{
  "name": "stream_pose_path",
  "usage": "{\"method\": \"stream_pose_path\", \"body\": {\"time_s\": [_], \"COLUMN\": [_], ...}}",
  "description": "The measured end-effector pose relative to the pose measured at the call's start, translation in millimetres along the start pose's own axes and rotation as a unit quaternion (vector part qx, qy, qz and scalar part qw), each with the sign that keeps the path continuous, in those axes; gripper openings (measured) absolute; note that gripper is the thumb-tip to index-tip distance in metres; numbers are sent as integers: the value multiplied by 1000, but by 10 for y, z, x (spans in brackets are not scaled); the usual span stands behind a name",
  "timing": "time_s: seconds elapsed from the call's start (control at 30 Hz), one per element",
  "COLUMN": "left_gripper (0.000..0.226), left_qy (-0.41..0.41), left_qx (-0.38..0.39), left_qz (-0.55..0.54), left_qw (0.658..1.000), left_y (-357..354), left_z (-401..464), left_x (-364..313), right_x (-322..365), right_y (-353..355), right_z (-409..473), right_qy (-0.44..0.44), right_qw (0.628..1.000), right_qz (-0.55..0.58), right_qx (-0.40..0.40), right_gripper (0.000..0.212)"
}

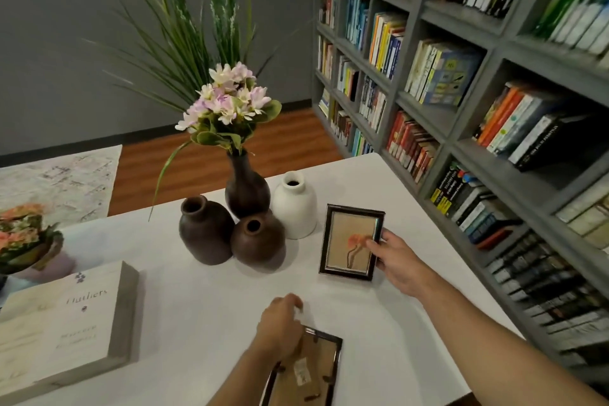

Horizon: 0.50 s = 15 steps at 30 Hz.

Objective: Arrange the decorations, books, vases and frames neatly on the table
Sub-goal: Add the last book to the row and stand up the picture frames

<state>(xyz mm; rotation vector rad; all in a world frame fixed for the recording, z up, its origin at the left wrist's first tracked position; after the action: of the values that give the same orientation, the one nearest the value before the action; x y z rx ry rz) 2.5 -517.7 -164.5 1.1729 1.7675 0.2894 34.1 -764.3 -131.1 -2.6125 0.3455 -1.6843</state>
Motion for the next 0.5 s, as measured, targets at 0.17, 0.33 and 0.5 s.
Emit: {"method": "stream_pose_path", "body": {"time_s": [0.17,0.33,0.5], "left_gripper": [34,30,25], "left_qy": [-12,-18,-15], "left_qx": [-3,-4,-16], "left_qz": [44,45,37], "left_qw": [999,999,999], "left_y": [-57,-62,-10], "left_z": [49,92,91], "left_x": [149,210,274], "right_x": [-53,-80,-103], "right_y": [-24,-73,-68], "right_z": [308,432,469], "right_qy": [16,22,24], "right_qw": [998,998,998], "right_qz": [-54,-51,-55], "right_qx": [30,29,27], "right_gripper": [25,22,23]}}
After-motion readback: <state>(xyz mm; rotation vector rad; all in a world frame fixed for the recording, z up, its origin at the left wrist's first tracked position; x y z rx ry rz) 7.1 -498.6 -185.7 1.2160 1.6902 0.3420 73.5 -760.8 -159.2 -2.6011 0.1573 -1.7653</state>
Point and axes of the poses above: each hand's wrist, its own z-axis towards the middle knuckle, its own y-axis out of the back of the hand, x = y × z, the point moved 8 cm from there along z, towards the middle knuckle, and after that the axes turned 3 degrees about x, right-handed, at the moved point
